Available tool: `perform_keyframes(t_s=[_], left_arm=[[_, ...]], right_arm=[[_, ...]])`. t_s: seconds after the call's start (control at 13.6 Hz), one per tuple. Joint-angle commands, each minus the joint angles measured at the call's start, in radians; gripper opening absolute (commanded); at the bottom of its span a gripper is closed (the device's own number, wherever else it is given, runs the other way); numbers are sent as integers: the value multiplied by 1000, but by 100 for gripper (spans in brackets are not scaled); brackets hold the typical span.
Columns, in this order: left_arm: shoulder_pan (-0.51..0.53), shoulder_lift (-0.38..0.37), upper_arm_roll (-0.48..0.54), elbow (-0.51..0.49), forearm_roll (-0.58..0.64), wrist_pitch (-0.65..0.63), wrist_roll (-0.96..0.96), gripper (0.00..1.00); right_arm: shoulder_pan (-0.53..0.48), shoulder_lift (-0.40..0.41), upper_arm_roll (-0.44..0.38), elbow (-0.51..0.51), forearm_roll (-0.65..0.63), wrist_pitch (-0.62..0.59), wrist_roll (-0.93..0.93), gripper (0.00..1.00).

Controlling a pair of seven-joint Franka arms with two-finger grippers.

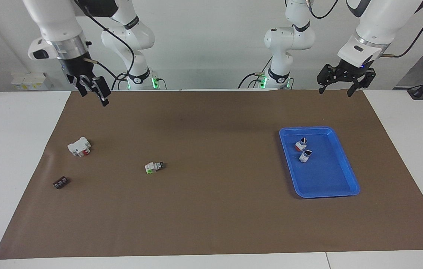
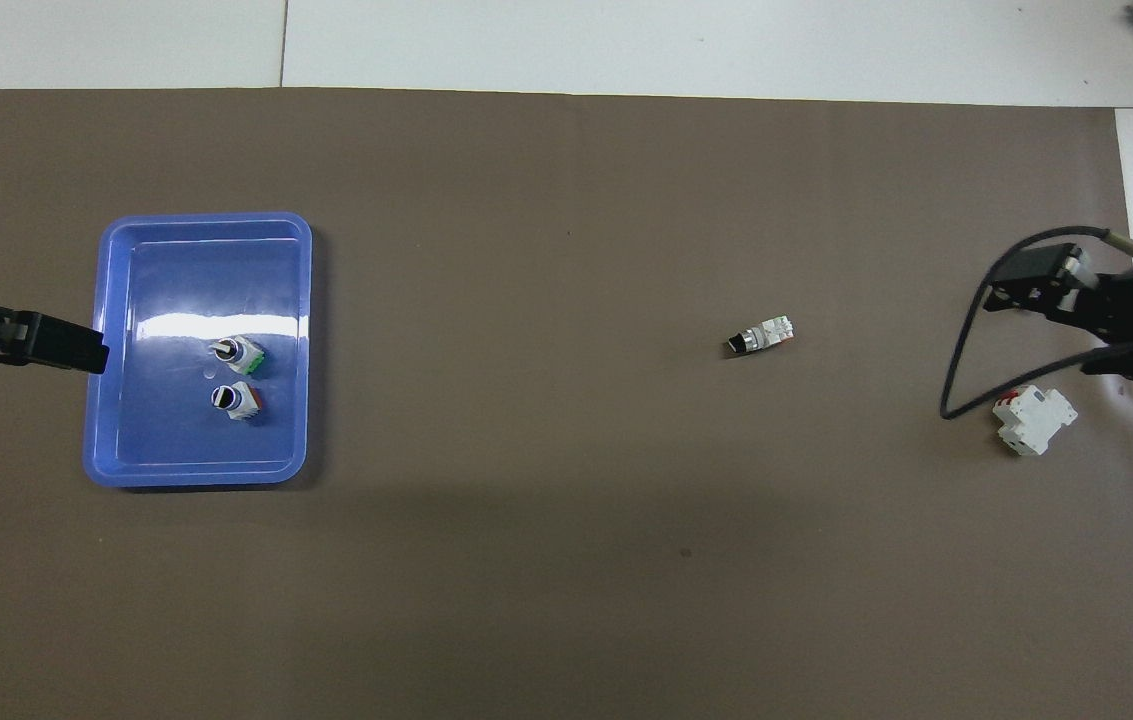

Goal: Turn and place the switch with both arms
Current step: 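Reach the right gripper toward the small white switch mid-table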

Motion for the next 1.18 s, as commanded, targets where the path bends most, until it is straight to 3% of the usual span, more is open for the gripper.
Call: perform_keyframes(t_s=[0.0, 0.37, 0.66, 0.96, 1.03, 1.11], left_arm=[[17, -13, 3, -15, 12, -3, 11, 100], [35, -13, 3, -15, 12, -3, 10, 100], [35, -13, 3, -15, 12, -3, 10, 100], [35, -13, 3, -15, 12, -3, 10, 100], [35, -13, 3, -15, 12, -3, 10, 100], [35, -13, 3, -15, 12, -3, 10, 100]], right_arm=[[33, 26, 3, -122, 6, 146, 144, 100], [118, 243, 3, -149, 7, 373, 496, 100], [113, 378, 3, -191, 12, 556, 520, 99], [107, 421, 3, -221, 15, 607, 531, 97], [108, 423, 3, -227, 18, 610, 539, 93], [105, 425, 3, -227, 19, 613, 537, 78]])
